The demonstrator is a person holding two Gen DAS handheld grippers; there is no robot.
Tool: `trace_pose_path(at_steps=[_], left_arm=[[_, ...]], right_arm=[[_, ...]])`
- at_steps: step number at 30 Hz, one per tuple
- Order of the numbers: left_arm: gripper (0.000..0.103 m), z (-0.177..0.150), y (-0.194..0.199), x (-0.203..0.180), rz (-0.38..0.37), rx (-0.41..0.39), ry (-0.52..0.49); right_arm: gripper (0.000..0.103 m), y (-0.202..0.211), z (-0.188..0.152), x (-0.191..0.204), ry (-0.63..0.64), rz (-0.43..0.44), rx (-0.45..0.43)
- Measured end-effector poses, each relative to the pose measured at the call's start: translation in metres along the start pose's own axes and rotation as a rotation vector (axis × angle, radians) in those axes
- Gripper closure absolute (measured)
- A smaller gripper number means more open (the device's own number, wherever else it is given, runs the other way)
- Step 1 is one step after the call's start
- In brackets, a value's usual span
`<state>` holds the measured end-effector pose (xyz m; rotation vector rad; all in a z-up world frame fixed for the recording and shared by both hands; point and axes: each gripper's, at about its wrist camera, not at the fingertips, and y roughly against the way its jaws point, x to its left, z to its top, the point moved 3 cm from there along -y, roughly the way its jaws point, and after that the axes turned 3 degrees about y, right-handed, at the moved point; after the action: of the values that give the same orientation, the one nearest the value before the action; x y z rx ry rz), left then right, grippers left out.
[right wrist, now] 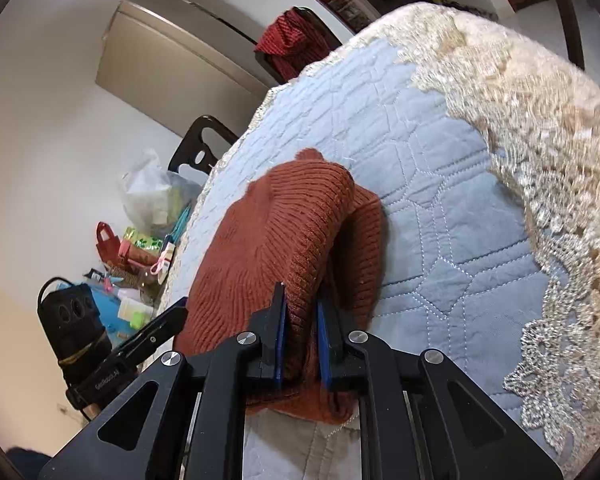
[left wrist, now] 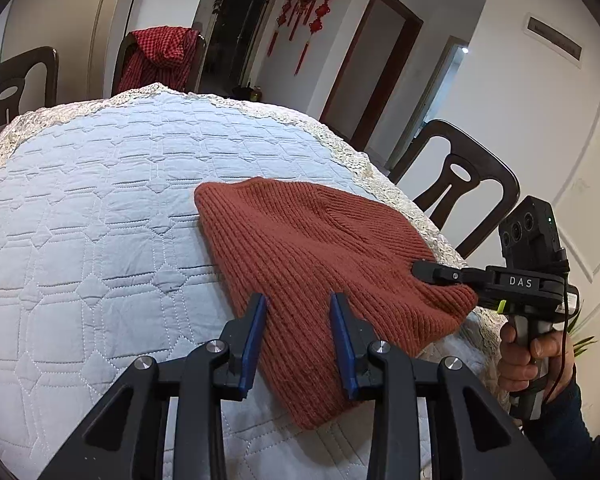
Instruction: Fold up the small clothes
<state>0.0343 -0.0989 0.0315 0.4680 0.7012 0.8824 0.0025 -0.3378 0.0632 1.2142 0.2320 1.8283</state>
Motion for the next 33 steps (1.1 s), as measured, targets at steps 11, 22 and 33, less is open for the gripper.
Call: trace_pose_path(at_steps=[11,22,33], left_arm=[[0.064,0.002,0.009,-0.009,0.007,-0.028,-0.043],[0.064,-0.019,-0.006,-0.024,0.004,-0.004,-0.127],[0.064,-0.005,-0.003,-0.017,0.032,-0.015,-0.101]], right_arm=[[0.082,0.034,0.002,0.013,0.051,-0.052,-0.088],[0.102,0.014,-0.042,0.026,0.215,-0.146,-0.002],[0.097,0.019,-0.021,0.04,0.244,-0.171,-0.05]])
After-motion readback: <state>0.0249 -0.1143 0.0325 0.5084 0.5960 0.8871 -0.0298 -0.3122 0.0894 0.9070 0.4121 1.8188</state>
